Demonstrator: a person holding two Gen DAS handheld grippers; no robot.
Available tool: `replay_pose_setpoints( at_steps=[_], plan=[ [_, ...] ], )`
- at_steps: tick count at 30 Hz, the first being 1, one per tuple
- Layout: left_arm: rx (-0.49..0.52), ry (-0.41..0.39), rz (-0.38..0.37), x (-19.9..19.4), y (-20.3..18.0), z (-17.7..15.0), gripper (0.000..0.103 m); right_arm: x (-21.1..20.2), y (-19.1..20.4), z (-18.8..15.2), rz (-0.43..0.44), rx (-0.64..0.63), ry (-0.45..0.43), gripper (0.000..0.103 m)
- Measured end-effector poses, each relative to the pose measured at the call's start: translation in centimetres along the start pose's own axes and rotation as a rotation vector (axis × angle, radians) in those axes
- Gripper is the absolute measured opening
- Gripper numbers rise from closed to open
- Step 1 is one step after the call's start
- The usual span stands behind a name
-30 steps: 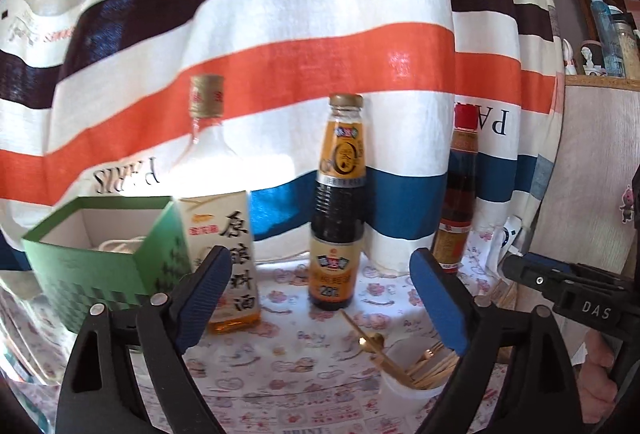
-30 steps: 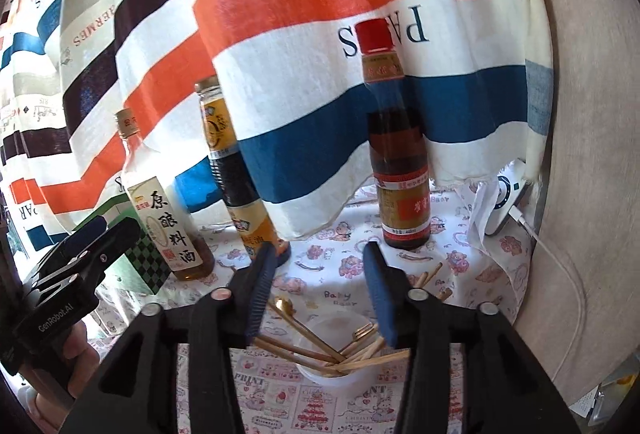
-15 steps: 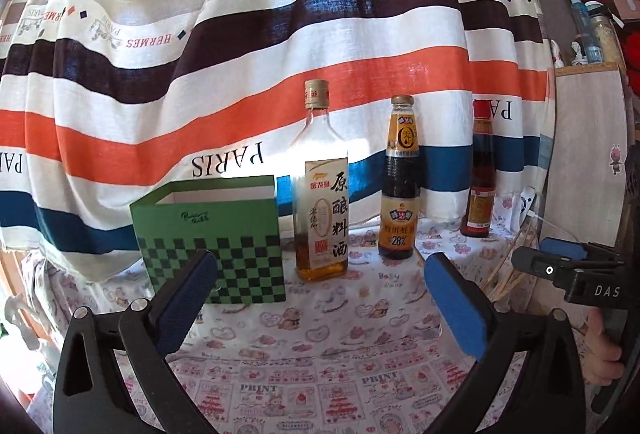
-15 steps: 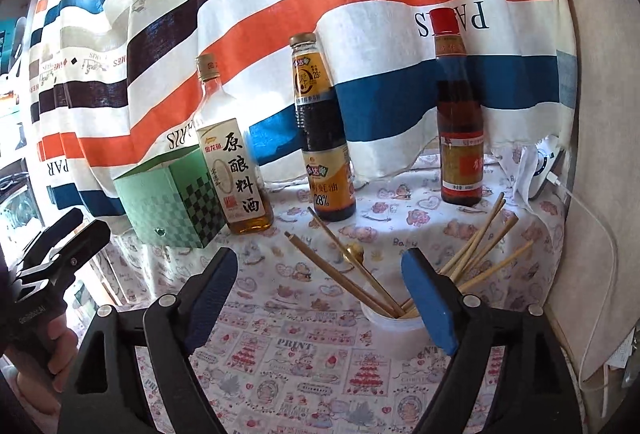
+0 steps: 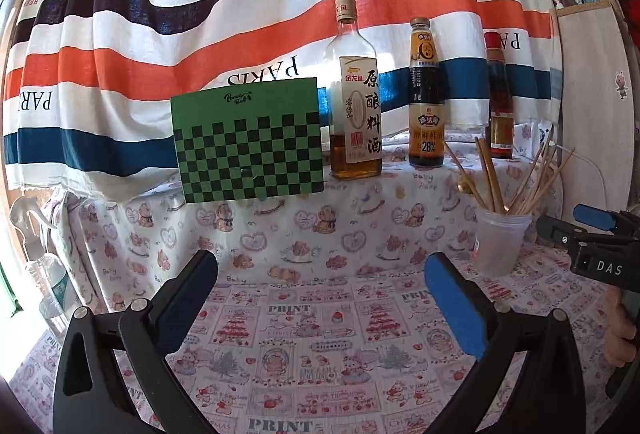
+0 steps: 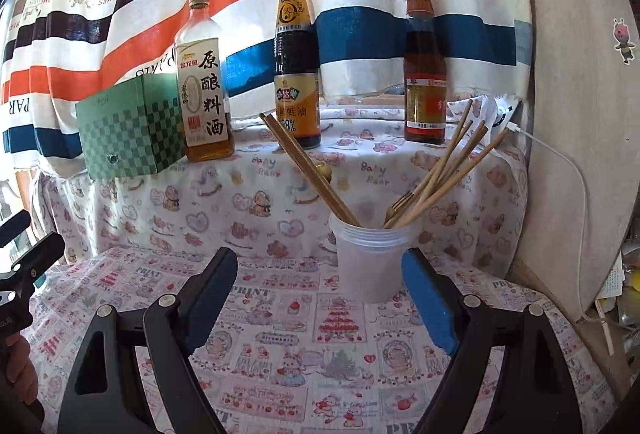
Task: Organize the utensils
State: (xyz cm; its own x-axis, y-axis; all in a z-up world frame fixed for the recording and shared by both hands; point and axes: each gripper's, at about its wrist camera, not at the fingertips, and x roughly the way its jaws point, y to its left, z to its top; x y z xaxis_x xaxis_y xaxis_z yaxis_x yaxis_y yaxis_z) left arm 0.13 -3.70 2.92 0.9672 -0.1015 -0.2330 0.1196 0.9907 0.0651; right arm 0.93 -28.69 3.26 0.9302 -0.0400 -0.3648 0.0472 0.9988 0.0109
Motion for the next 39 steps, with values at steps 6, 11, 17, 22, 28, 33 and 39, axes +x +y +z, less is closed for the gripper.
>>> replay_pose_setpoints(
  at_steps=[6, 11, 17, 22, 28, 33, 39],
  plan=[
    [-0.085, -0.05, 0.034, -0.4, 1.5, -1.3, 0.103, -0.1, -0.4, -1.4, -0.033, 0.039, -0.016, 0.086],
    [-0.066, -0.037, 0.05, 0.3, 1.5, -1.9, 0.103, 0.2, -0.2, -2.1, -0.029, 0.04, -0.012, 0.086],
    [-0.053, -0.016, 0.058, 0.9, 1.4, -2.3, 0.103, -0.4, 0.3, -2.3, -0.064, 0.006, -0.077, 0.086],
    [-0.098, 0.057, 0.068, 2.3, 2.3, -2.6, 0.103, -0.2, 0.9, -2.5, -0.068, -0.017, -0.068, 0.086],
    [-0.074, 0.053, 0.028, 2.0, 1.7, -2.7, 0.103, -0.2, 1.3, -2.7, -0.066, -0.029, -0.05, 0.086],
    [-0.061, 0.057, 0.016, 1.9, 1.4, -2.7, 0.103, 0.4, 0.7, -2.6, -0.076, -0.005, -0.022, 0.086],
    [-0.065, 0.048, 0.029, 1.7, 1.5, -2.6, 0.103, 0.3, 0.9, -2.6, -0.079, -0.008, -0.027, 0.086]
  ],
)
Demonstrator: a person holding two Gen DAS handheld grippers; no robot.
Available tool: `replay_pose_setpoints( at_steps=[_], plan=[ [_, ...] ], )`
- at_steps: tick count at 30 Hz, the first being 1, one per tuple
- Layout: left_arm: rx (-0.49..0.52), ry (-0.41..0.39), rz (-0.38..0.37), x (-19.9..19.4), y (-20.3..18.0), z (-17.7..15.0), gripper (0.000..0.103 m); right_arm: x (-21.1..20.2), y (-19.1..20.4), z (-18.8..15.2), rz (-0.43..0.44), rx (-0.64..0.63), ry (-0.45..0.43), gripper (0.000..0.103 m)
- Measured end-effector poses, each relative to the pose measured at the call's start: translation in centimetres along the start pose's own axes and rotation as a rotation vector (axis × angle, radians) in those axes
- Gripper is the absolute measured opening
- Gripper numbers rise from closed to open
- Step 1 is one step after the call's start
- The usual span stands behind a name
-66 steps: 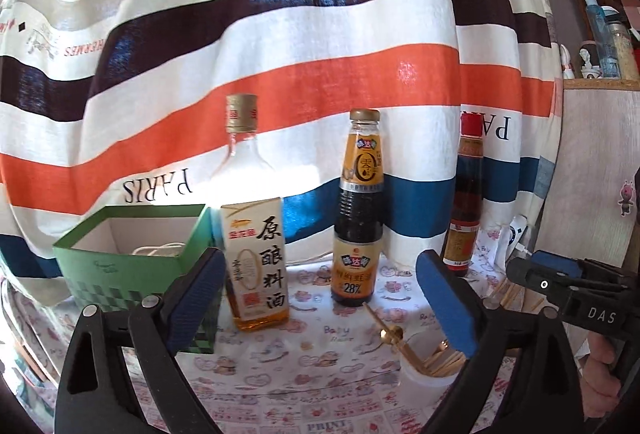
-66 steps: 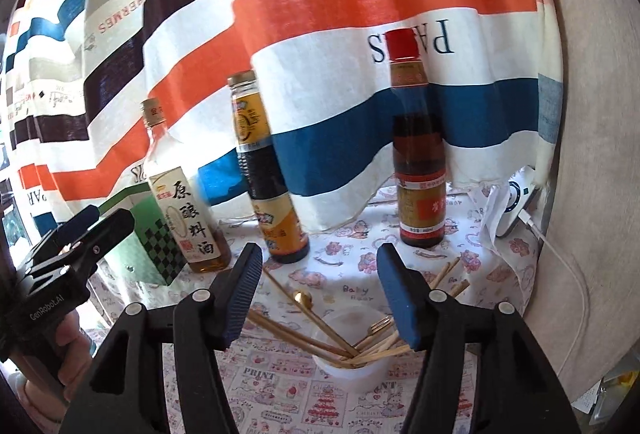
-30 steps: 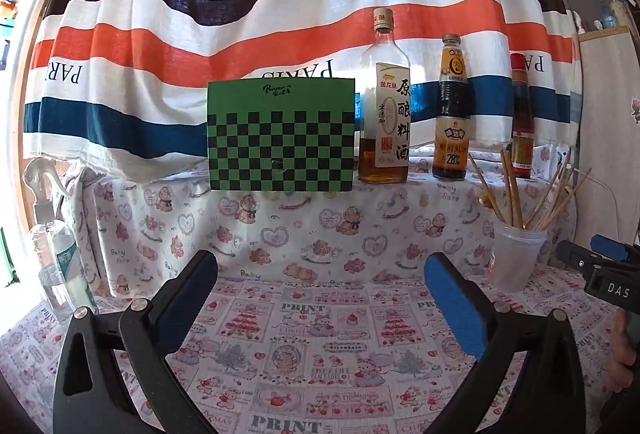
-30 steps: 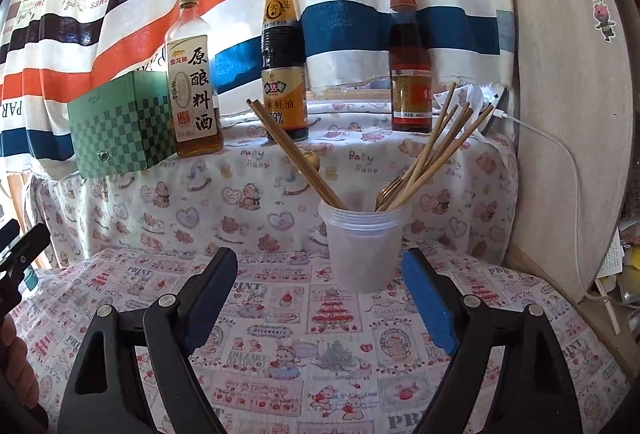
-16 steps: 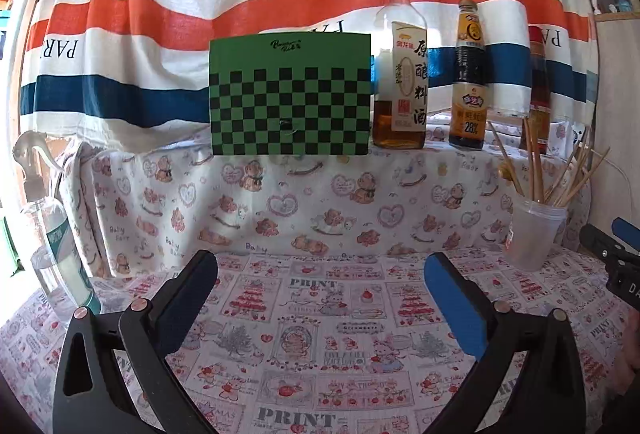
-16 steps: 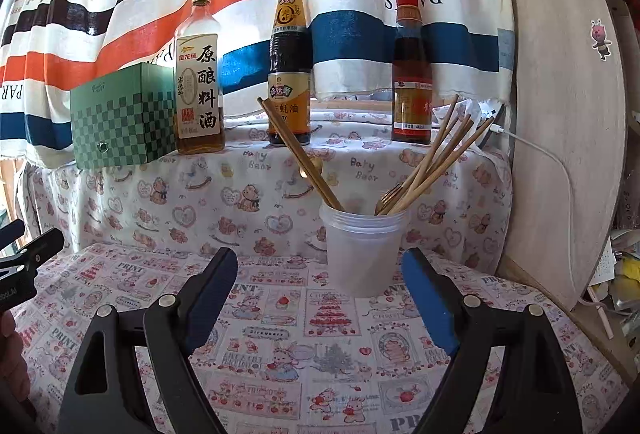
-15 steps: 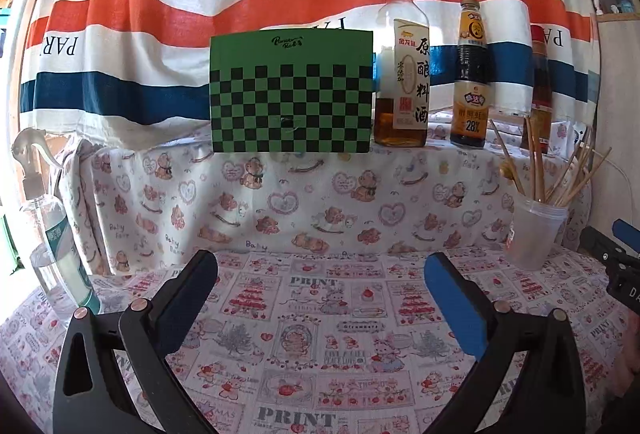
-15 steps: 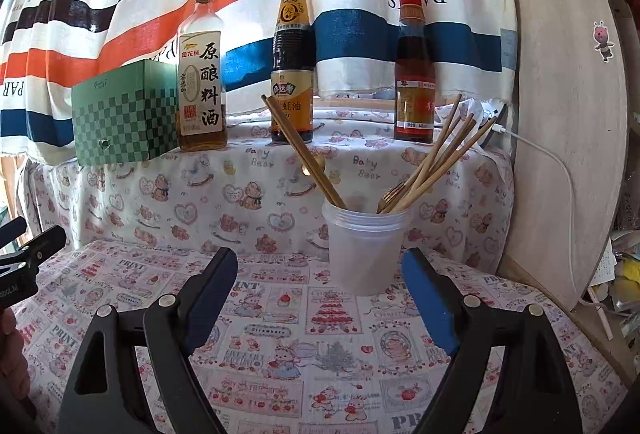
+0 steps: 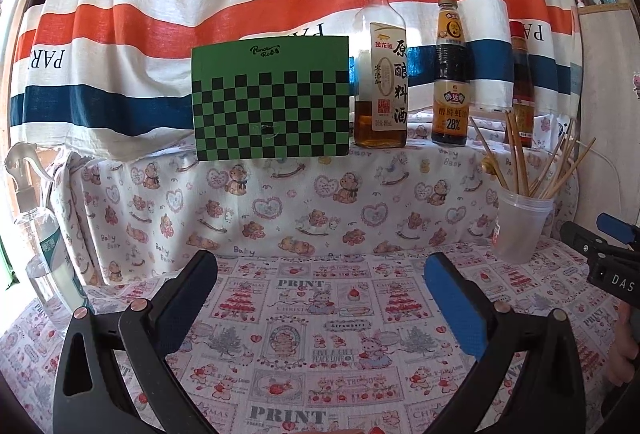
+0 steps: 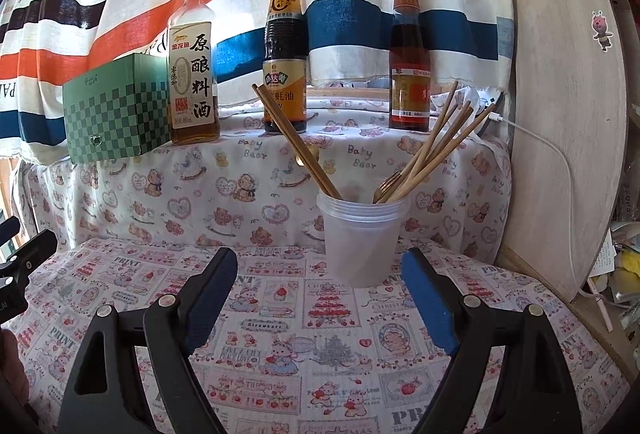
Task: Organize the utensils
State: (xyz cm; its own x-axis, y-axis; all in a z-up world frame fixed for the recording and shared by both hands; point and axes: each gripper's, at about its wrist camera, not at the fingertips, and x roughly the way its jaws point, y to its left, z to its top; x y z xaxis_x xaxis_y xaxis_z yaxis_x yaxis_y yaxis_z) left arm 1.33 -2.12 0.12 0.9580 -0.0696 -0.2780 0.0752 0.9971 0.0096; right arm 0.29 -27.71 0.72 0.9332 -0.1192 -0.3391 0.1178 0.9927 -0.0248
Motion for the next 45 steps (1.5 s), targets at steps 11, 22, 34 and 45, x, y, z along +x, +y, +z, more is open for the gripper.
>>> replay_pose_setpoints(
  at_steps=[11, 22, 34, 45],
  plan=[
    [0.006, 0.002, 0.003, -0.03, -0.07, -0.01, 0.103, -0.43, 0.27, -0.02, 0.005, -0.021, -0.021, 0.086],
    [0.012, -0.011, 0.014, -0.19, -0.2, 0.02, 0.103, -0.43, 0.28, -0.02, 0.007, -0.026, -0.023, 0.086],
    [0.014, -0.019, 0.014, -0.46, -0.3, -0.02, 0.103, -0.43, 0.29, -0.04, 0.007, -0.027, -0.023, 0.086],
    [0.01, -0.006, 0.011, -0.25, -0.24, -0.08, 0.103, -0.39, 0.34, -0.02, 0.009, -0.028, -0.022, 0.086]
  ],
)
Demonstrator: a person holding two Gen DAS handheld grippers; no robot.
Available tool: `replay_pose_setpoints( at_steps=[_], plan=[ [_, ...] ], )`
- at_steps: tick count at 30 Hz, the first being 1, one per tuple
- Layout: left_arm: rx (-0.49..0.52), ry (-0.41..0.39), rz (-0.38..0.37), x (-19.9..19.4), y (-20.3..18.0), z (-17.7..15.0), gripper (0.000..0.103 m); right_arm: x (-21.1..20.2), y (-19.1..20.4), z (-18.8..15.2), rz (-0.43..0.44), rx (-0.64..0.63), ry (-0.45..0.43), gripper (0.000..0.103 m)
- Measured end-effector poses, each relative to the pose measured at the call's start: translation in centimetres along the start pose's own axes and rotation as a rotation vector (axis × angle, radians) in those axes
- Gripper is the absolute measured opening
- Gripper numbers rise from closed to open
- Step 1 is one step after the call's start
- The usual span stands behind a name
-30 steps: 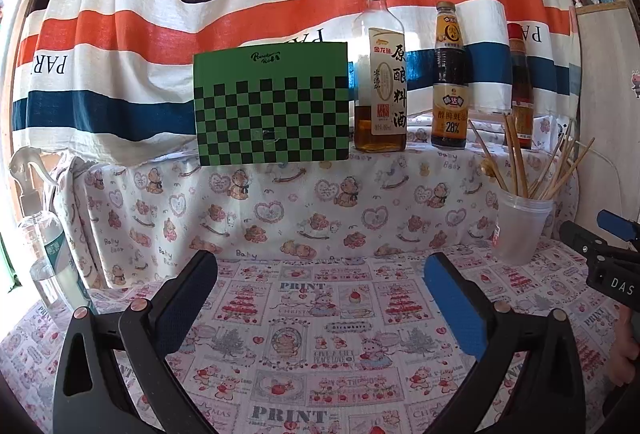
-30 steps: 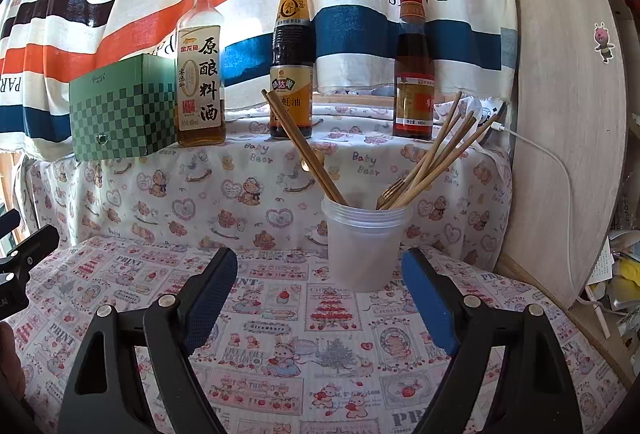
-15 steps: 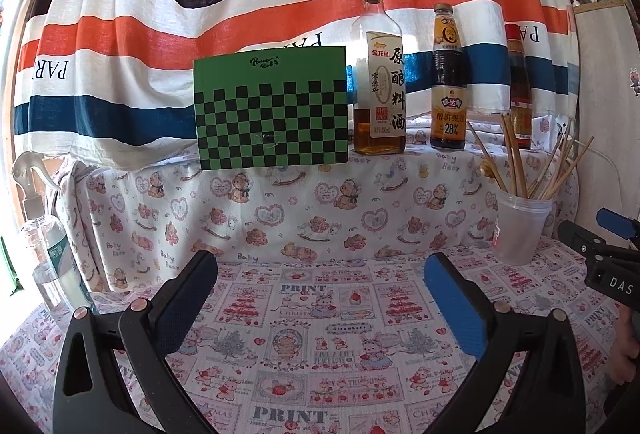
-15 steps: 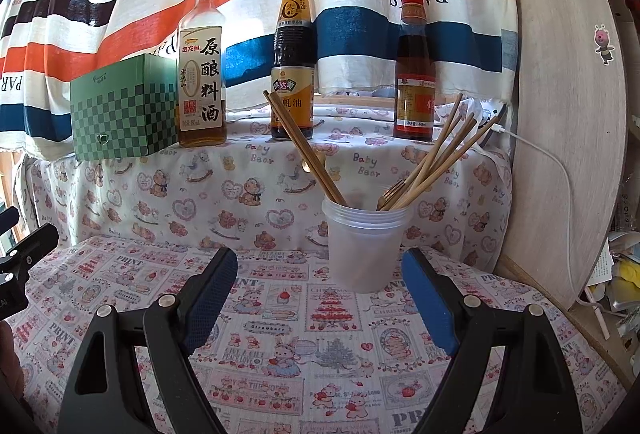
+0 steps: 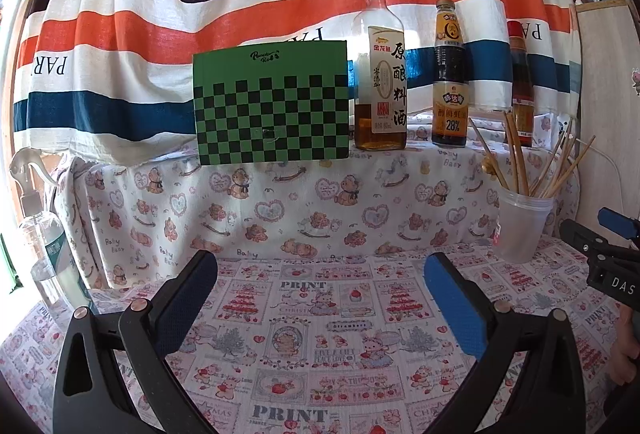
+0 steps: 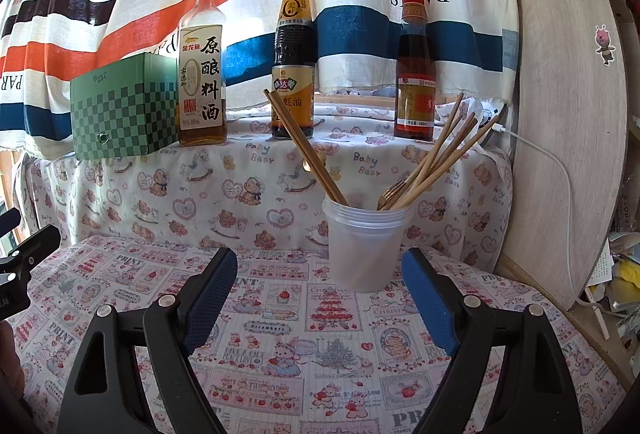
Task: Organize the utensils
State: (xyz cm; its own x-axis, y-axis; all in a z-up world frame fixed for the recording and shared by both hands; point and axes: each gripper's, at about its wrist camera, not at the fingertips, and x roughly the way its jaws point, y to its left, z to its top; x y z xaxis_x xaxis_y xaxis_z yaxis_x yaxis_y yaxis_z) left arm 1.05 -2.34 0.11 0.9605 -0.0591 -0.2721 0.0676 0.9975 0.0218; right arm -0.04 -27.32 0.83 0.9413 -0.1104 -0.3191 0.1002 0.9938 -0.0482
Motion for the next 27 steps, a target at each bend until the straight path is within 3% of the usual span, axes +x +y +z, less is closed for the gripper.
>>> replay_pose_setpoints(
  at_steps=[27],
  plan=[
    [0.007, 0.021, -0.013, 0.48, -0.03, -0.09, 0.103, 0.18, -0.06, -0.07, -0.003, 0.005, 0.006, 0.086]
  ],
)
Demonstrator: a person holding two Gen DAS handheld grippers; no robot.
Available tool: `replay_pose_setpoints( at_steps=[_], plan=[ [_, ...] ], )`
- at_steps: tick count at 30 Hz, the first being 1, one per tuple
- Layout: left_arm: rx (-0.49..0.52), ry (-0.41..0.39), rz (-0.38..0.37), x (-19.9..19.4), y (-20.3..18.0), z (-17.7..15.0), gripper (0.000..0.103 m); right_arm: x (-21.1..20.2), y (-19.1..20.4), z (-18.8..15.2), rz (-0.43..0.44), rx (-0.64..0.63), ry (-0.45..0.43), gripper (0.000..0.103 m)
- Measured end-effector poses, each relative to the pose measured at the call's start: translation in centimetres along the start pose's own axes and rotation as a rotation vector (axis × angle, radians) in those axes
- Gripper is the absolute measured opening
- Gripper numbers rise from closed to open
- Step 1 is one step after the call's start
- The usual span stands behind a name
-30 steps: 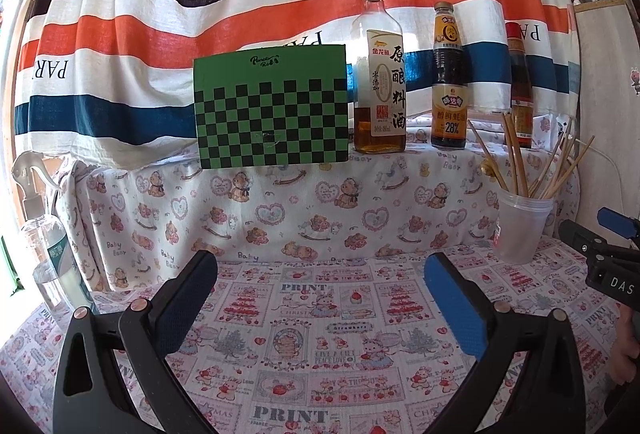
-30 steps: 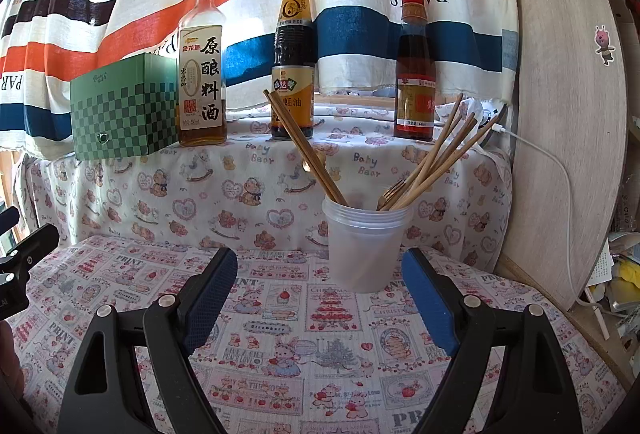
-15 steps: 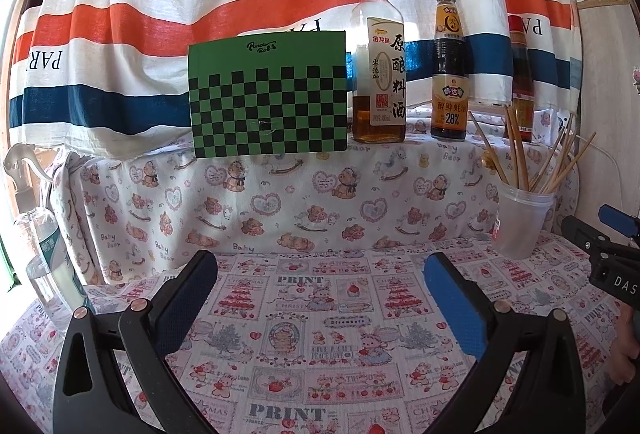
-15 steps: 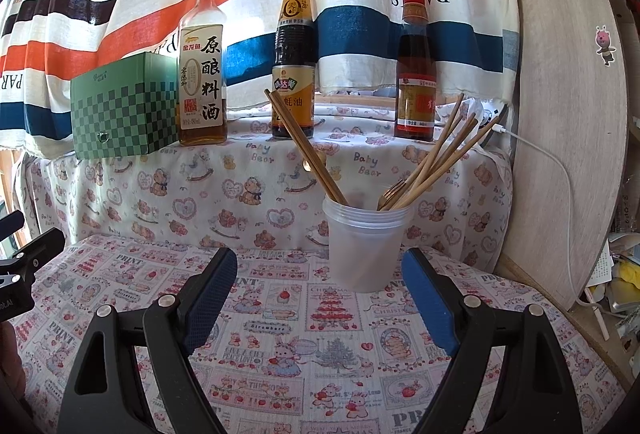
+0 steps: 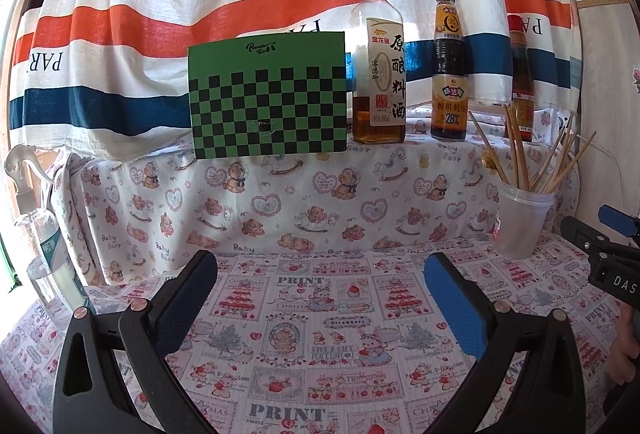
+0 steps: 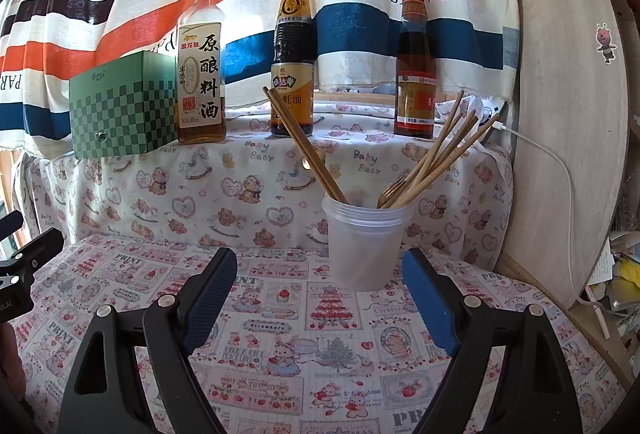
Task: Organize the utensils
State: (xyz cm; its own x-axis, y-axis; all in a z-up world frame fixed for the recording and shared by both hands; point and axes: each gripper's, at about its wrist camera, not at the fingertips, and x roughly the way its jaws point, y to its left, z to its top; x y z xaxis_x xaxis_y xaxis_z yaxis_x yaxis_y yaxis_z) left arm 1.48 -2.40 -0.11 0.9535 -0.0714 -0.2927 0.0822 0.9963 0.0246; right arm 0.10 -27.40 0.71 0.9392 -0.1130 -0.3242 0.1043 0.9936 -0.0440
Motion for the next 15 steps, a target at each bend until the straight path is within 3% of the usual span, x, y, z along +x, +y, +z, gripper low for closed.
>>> replay_pose_setpoints(
  at_steps=[15],
  plan=[
    [0.003, 0.004, 0.005, 0.13, -0.17, 0.02, 0.103, 0.17, -0.03, 0.0, -0.001, 0.004, 0.012, 0.086]
  ],
)
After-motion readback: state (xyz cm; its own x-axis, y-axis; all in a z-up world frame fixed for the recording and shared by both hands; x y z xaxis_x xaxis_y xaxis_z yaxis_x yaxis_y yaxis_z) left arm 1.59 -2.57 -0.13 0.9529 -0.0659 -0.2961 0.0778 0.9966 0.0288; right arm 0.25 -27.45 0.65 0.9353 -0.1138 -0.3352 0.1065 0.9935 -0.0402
